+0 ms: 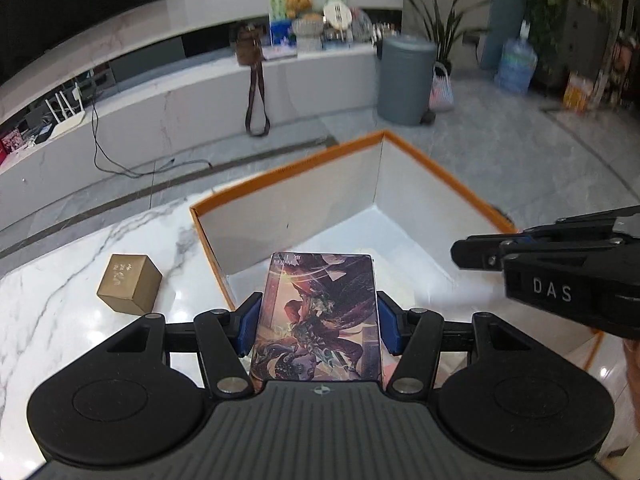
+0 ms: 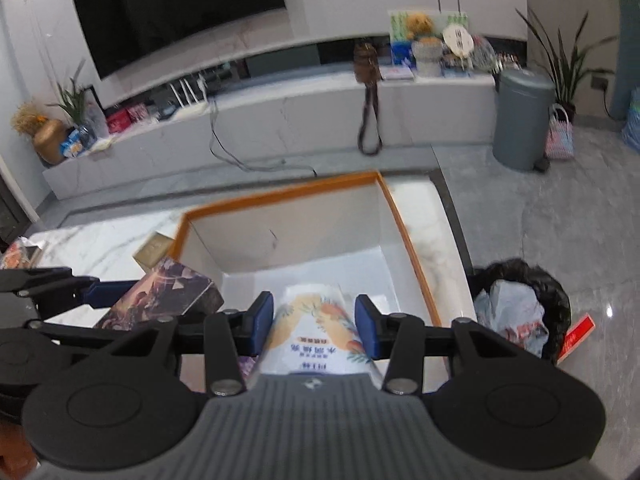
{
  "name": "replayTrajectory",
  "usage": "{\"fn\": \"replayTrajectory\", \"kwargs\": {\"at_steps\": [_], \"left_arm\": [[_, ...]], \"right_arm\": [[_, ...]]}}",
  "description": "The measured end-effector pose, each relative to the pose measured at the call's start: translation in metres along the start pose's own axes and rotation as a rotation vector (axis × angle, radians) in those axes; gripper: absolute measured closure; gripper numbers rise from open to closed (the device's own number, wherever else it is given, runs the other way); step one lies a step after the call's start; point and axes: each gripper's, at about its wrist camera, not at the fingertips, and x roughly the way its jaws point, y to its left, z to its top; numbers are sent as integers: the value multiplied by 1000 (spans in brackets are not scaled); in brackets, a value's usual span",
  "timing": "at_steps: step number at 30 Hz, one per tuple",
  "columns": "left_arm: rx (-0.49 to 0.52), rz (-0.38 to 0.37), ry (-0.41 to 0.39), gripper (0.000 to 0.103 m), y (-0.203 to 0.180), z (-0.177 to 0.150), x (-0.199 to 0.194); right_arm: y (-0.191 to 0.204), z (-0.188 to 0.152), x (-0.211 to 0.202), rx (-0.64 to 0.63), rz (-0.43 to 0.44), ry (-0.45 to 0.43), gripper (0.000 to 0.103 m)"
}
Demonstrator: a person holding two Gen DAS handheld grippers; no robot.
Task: Organize rigid objects
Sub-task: 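Open both tools to drop the card box and lotion bottle inside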
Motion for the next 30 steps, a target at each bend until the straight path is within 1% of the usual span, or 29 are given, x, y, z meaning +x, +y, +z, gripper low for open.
{"fn": "replayTrajectory", "kwargs": {"at_steps": [1,3,4,9,15,17,22,28,30], "left_arm": [[4,1,10,36,-1,1,4],[9,7,27,36,0,2,12],[13,8,27,37,-1,3,14],[37,12,61,37,-4,10,27],[51,23,98,37,-8,17,44],[56,34,112,37,-8,19,52],[111,82,160,37,-11,22,69],[163,118,196,37,-17,30,85],[195,141,200,37,-22,31,90]], "right_arm": [[-1,0,4,6,-11,16,103],[-7,1,13,33,-45,51,103],[-9,2,14,44,-51,53,103],[-13,9,17,66,-18,32,103],[-14,12,29,78,-10,49,103],[-13,12,31,75,-13,57,103],[-13,12,39,70,-18,72,102],[-18,14,44,84,-24,78,101],[-19,14,47,87,-25,83,101]]}}
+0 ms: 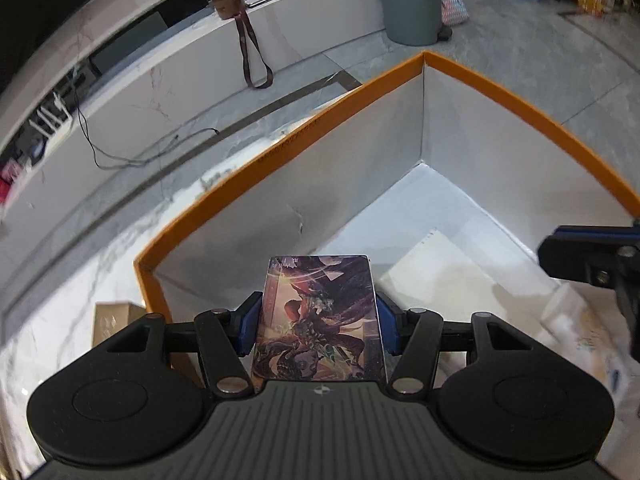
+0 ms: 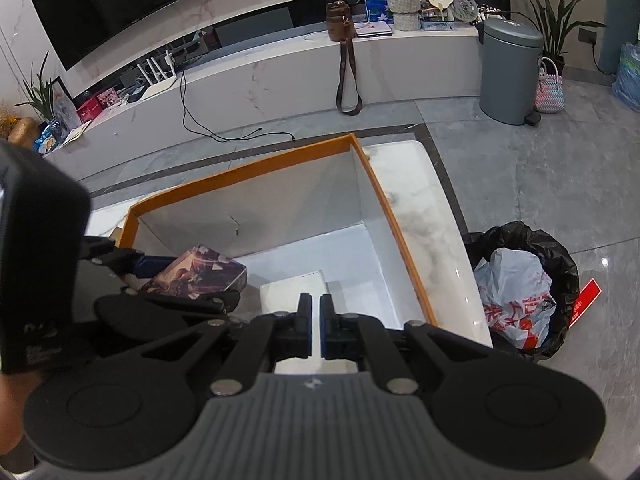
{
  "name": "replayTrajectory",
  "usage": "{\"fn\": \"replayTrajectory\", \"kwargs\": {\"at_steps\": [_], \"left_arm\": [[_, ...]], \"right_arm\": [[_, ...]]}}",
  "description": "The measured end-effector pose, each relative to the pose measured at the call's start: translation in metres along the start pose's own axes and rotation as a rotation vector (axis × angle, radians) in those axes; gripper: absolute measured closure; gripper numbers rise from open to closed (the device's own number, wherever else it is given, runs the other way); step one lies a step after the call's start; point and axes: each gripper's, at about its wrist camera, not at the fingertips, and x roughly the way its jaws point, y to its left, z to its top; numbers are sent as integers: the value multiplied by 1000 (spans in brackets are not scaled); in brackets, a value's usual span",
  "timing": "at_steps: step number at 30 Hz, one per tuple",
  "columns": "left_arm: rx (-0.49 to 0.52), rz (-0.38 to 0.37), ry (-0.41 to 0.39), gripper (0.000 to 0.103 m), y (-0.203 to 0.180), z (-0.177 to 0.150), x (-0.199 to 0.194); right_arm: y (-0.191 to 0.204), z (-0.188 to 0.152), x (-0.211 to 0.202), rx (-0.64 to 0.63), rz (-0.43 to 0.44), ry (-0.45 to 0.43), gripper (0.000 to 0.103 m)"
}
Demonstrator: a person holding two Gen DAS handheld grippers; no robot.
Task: Organize rigid objects
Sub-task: 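Open both tools to drop the card box and lotion bottle inside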
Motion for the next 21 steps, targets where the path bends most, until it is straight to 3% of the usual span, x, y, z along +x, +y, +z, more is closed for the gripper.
{"fn": "replayTrajectory", "kwargs": {"at_steps": [5,8,11,21], "left_arm": [[23,0,31,36,-8,4,11],[39,16,22,32,-11,6,10],[39,16,2,21,-11,8,5],[24,-15,-37,21,1,9,-17]], "right_arm": [[-4,0,6,4,-8,12,100],[-5,0,8,6,-13,15,100],[-6,0,9,11,-17,14,100],[-3,2,6,11,-14,7,100]]}}
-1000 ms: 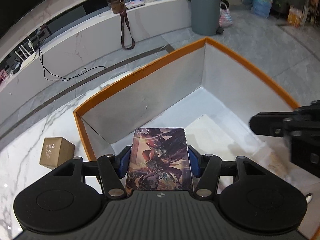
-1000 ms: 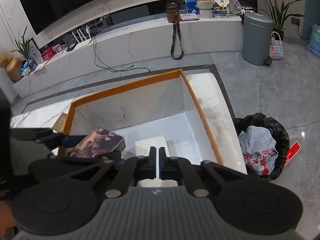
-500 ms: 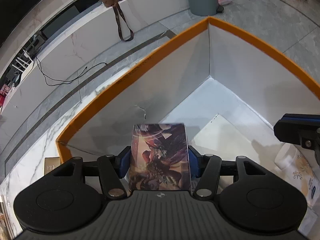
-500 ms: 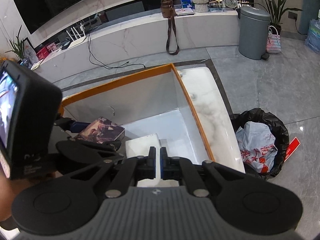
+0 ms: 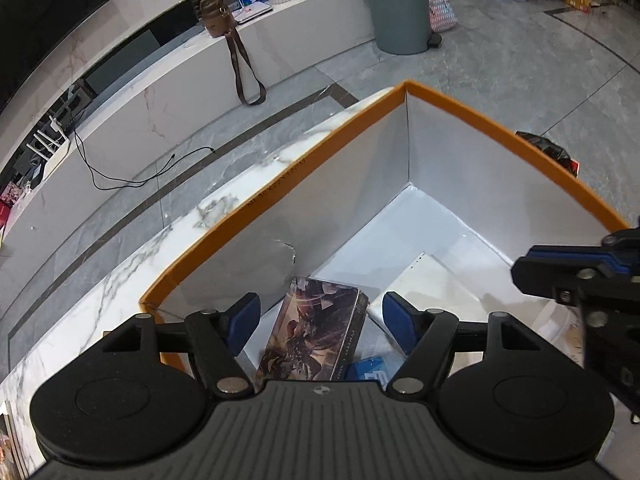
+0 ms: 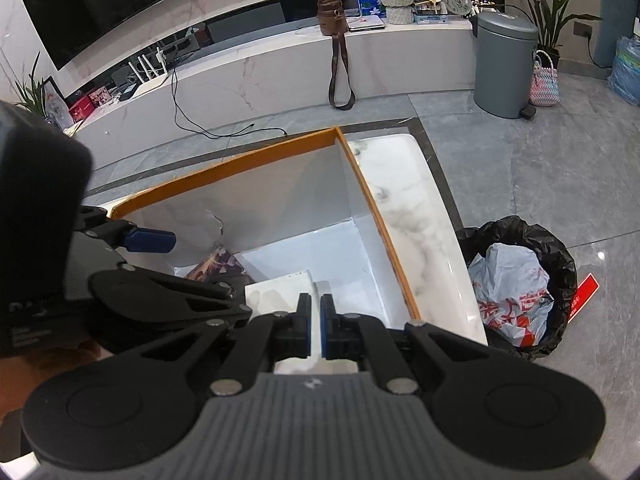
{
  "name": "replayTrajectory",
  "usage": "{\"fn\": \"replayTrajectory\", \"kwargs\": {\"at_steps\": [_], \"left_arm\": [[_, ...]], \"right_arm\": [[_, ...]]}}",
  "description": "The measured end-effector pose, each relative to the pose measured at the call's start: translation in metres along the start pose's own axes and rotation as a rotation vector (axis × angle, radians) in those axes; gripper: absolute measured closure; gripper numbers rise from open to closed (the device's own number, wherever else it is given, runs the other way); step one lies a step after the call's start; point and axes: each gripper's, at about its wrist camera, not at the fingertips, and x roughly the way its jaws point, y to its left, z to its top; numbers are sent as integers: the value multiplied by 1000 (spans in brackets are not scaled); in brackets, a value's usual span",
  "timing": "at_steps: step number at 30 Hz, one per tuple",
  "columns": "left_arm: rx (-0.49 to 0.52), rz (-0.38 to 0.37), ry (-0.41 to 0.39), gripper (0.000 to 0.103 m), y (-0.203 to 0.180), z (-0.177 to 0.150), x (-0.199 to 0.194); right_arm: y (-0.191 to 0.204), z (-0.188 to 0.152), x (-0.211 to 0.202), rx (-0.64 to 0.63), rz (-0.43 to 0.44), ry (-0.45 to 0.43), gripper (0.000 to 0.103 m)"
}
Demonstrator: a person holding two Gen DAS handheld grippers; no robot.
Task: Organize rigid objects
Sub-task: 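Open both tools to drop the card box and lotion bottle inside, then move both tools back toward the shampoo bottle and plaid pouch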
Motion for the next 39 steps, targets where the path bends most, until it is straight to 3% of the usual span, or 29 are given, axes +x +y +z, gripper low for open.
{"fn": "replayTrajectory", "kwargs": {"at_steps": [8,26,39], "left_arm": [[-14,6,-25,21,10,2,-21],[-28,40,-87,21,37,-13,-80],[-115,41,-99,21,73,-66,-102]], "right_arm": [[5,2,-6,-9,0,-17,83],[14,6,-41,-2,12,-86,73],[39,-7,-61,-50,21,-154,71]]}}
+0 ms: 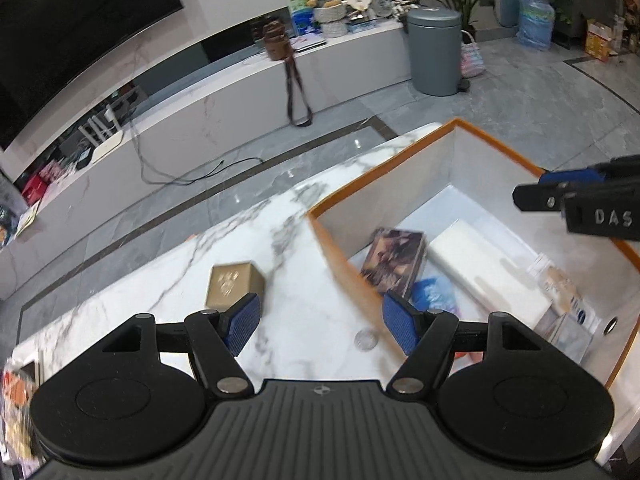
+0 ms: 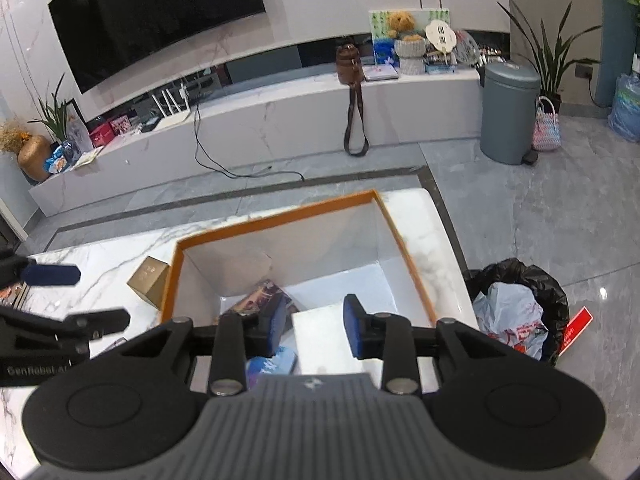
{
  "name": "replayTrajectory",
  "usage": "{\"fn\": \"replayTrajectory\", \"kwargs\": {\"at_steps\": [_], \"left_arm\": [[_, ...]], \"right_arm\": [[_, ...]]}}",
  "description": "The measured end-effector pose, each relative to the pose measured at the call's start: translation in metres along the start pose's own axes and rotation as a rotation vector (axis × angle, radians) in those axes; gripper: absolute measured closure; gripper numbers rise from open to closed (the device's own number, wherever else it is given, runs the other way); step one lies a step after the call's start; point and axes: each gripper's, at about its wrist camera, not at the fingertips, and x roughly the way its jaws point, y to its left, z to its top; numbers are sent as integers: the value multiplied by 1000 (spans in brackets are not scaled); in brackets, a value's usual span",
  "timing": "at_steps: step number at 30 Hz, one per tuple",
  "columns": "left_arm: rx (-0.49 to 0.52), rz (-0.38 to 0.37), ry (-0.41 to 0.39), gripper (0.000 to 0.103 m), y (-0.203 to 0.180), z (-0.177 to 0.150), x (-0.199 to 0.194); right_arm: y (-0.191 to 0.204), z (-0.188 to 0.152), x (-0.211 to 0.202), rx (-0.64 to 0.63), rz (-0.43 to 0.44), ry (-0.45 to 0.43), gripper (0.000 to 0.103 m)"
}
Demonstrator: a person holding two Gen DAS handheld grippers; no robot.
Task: Organize rigid objects
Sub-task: 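Move both tools back toward the shampoo bottle and plaid pouch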
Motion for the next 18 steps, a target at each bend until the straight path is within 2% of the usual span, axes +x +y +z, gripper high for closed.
{"fn": "replayTrajectory", "kwargs": {"at_steps": [5,13,18], "left_arm": [[-32,-1,-2,21,16,-29,-13],[-119,8,-5,21,53,-82,-36],[-102,40,-20,20,64,-111,-44]], "right_arm": [[24,-7,-9,-47,12,-37,68],[57,-29,-19,-159,42,-23,67],[78,-48,-28,-242,72,-20,67]]}}
